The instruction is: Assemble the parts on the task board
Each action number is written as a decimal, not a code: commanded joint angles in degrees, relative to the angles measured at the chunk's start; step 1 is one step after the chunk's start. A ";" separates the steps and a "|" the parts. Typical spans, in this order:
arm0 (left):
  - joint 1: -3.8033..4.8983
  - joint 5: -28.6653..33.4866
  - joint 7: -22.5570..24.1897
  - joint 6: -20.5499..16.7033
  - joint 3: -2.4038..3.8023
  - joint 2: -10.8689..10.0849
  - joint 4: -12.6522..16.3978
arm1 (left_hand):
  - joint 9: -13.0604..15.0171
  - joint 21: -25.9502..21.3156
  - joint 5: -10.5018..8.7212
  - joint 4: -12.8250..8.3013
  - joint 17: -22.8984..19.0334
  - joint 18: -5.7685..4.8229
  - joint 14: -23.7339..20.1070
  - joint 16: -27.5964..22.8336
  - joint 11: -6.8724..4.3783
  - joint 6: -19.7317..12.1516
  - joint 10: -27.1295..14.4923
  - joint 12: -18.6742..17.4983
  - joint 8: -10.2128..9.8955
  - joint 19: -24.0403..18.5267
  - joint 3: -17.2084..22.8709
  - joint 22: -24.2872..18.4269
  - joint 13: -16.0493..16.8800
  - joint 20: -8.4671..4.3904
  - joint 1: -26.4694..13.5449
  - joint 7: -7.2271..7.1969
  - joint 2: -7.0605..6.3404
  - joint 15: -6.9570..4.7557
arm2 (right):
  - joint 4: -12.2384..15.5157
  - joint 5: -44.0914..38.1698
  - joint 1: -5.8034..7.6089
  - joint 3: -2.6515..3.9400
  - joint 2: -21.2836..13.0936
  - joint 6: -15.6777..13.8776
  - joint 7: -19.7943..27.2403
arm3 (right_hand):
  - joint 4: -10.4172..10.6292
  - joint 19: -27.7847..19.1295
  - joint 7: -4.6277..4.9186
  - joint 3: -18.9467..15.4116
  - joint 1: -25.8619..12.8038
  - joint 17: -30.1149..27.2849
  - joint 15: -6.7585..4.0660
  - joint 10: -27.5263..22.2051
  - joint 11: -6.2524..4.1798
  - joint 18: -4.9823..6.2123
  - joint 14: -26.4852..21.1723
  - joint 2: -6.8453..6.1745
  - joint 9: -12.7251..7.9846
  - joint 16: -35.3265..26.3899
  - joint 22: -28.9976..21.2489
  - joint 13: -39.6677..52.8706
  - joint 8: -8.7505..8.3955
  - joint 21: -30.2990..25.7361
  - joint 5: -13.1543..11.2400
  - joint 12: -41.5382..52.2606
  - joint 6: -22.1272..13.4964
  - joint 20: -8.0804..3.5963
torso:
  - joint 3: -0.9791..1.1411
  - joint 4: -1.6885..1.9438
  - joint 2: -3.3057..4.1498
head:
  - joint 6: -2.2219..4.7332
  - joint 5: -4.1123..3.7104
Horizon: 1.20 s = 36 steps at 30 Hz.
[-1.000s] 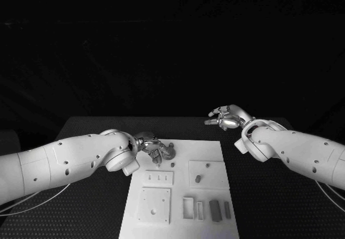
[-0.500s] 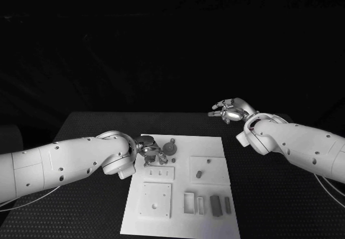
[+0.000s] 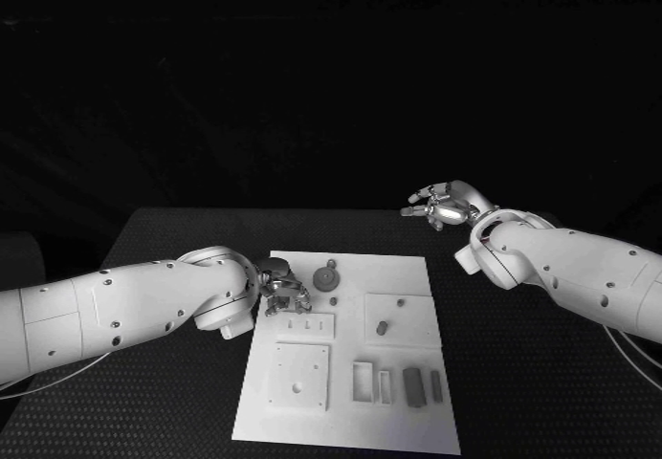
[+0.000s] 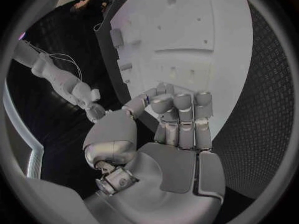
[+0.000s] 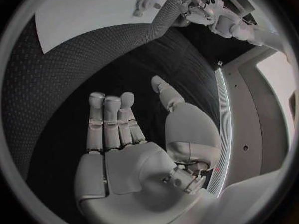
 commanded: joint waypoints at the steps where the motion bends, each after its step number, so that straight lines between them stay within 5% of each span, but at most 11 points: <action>1: -0.01 -2.53 -2.10 2.15 0.01 0.25 0.14 | 0.35 1.24 0.12 -0.01 -0.47 0.95 3.40 0.72 -1.40 5.68 -0.87 0.59 -0.44 1.20 0.19 1.32 -0.33 -7.21 -0.09 -5.08 0.73 -3.25 | 0.05 0.02 0.02 0.03 0.18 1.07 0.13 | -0.04 -0.44 1.93 -0.22 0.08 -0.07 0.10 -8.43 1.27 2.09 -0.49 0.36 -0.09 0.14 0.62 -0.12 0.20 -0.24 0.41 0.25 1.95 0.13 | 0.03 -0.08 0.01 | -0.32 0.27; 10: -0.19 -3.10 -3.33 4.03 0.02 0.40 0.42 | 0.91 5.05 -1.17 0.01 -0.57 1.96 5.20 3.24 -1.46 5.52 -1.22 1.17 -1.44 5.23 0.12 1.50 -1.32 -8.20 0.19 -5.09 0.99 -4.05 | 0.12 -0.04 0.02 0.03 0.33 1.38 0.09 | -0.04 -0.46 1.93 -0.23 0.14 -0.10 0.10 -8.45 1.27 2.09 -0.51 0.38 -0.13 0.15 0.63 -0.16 0.20 -0.25 0.51 0.27 1.93 0.15 | 0.02 -0.13 0.04 | -0.81 0.32; 15: -0.20 -3.00 -3.70 4.82 0.02 0.39 0.38 | 1.15 9.08 -8.24 0.76 0.32 4.32 5.34 4.38 -0.77 3.45 -2.01 0.86 -3.33 11.49 0.20 0.77 -2.28 -8.22 1.84 -4.36 1.51 -3.50 | 0.14 -0.04 0.02 0.03 0.27 1.26 0.09 | -0.02 -0.48 1.93 -0.25 0.17 -0.15 0.11 -8.48 1.28 2.09 -0.54 0.44 -0.21 0.19 0.64 -0.25 0.20 -0.26 0.80 0.31 1.90 0.19 | -0.01 -0.08 0.04 | -0.92 0.16; 16: -0.20 -2.64 -3.93 5.39 0.02 0.45 0.39 | 1.18 9.08 -8.48 0.86 0.31 4.50 5.27 4.27 -0.73 3.43 -2.04 0.79 -3.44 11.84 0.26 0.62 -2.42 -8.17 1.99 -4.31 1.48 -3.44 | 0.14 -0.04 0.02 0.03 0.27 1.32 0.07 | -0.03 -0.48 1.93 -0.26 0.17 -0.15 0.11 -8.48 1.28 2.09 -0.54 0.44 -0.21 0.19 0.64 -0.25 0.20 -0.26 0.81 0.31 1.90 0.19 | 0.00 -0.08 0.04 | -0.93 0.15; 21: -0.20 -2.44 -3.99 5.95 0.02 0.74 0.36 | 1.19 9.18 -8.90 0.97 0.21 4.75 5.01 3.95 -0.66 3.29 -2.24 0.55 -3.60 12.46 0.21 0.46 -2.63 -8.22 2.05 -4.26 1.61 -3.37 | 0.07 -0.06 0.02 0.03 0.32 1.54 -0.03 | -0.02 -0.48 1.94 -0.26 0.17 -0.15 0.11 -8.48 1.28 2.09 -0.55 0.44 -0.21 0.19 0.64 -0.25 0.20 -0.26 0.82 0.31 1.90 0.19 | 0.03 -0.13 0.01 | -0.95 0.09; 23: -0.20 -2.66 -4.06 5.95 0.02 0.82 0.25 | 1.35 6.84 -9.01 2.28 -1.16 7.26 3.52 0.82 -0.16 2.53 -2.99 -2.04 -4.22 16.53 0.10 -2.67 -4.60 -8.30 2.93 -3.94 0.95 -2.99 | 0.05 -0.06 0.02 0.03 0.37 1.58 -0.06 | -0.03 -0.48 1.94 -0.26 0.20 -0.16 0.11 -8.47 1.28 2.09 -0.54 0.48 -0.24 0.21 0.65 -0.28 0.20 -0.26 0.95 0.34 1.89 0.20 | 0.02 -0.10 0.03 | -1.00 0.10; 30: -0.43 -3.19 -4.06 6.14 0.02 1.33 -0.16 | 1.63 6.25 -8.39 2.00 -1.01 7.86 4.86 0.82 -0.43 2.94 -2.11 -2.27 -4.46 18.05 -0.27 -3.76 -5.30 -7.93 3.28 -4.01 1.11 -3.04 | 0.20 -0.06 0.02 0.03 0.42 1.58 -0.03 | -0.01 -0.46 1.94 -0.30 0.18 -0.19 0.11 -8.45 1.28 2.09 -0.54 0.50 -0.28 0.25 0.66 -0.33 0.20 -0.25 1.08 0.38 1.88 0.22 | 0.01 -0.06 0.04 | -1.07 0.10; 36: -0.49 -3.74 -4.06 5.75 0.02 1.48 -0.30 | 1.84 6.67 -5.48 1.39 -0.55 7.97 5.30 1.09 -0.58 3.69 -1.78 -1.92 -4.67 18.47 -0.65 -3.76 -5.55 -7.79 2.15 -4.17 1.43 -3.13 | 0.21 -0.07 0.02 0.03 0.45 1.59 -0.03 | -0.02 -0.44 1.93 -0.32 0.19 -0.21 0.11 -8.44 1.27 2.09 -0.54 0.54 -0.32 0.28 0.67 -0.37 0.21 -0.25 1.19 0.42 1.87 0.23 | 0.00 -0.08 0.06 | -1.20 0.09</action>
